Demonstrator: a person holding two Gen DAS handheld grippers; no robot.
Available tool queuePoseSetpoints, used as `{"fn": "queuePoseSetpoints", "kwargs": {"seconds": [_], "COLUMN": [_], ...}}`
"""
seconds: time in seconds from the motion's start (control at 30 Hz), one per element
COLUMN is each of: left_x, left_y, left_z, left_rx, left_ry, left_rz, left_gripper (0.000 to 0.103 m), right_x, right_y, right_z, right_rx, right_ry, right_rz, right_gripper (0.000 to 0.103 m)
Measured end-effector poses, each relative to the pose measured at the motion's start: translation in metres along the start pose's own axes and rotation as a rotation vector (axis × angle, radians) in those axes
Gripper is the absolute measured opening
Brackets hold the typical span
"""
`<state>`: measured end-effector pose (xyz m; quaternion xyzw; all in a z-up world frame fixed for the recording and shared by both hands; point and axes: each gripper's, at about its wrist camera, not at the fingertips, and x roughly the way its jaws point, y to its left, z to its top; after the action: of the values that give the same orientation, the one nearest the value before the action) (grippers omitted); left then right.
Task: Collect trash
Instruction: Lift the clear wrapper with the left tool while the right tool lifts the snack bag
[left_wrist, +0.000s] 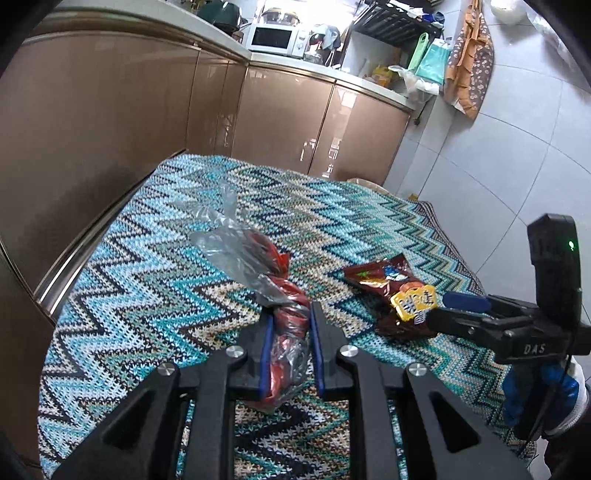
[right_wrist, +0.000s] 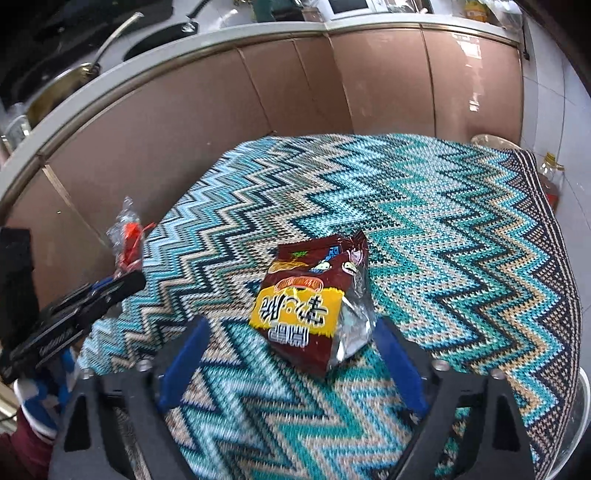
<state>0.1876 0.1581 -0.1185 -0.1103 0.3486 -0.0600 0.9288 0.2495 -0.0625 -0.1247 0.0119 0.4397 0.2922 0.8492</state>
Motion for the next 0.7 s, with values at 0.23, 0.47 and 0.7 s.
{"fn": "queuePoseSetpoints", "kwargs": {"seconds": [0.23,0.47,0.7], "left_x": [0.007,0.006,-0.002], "left_y": [0.019,0.026,0.019], "left_z": [-0.004,-0.008,-0.010], "left_rx": [-0.034,-0.044,-0.035], "left_ry": [0.003,0.001,-0.007], "left_rz": [-0.008,-0.006,-0.009], "left_gripper": [0.017,0.017,0.017], "right_x": [0.032,0.041,0.020], "right_y": [0.003,-0.012,-0.016], "right_z": [0.012,0.011,0.006], "right_rx": [0.038,0.078,0.073], "right_ry": [0.063,0.070,0.030], "right_rz": [-0.051,-0.036,0.026], "right_gripper": [0.096,0.043,0.024]}}
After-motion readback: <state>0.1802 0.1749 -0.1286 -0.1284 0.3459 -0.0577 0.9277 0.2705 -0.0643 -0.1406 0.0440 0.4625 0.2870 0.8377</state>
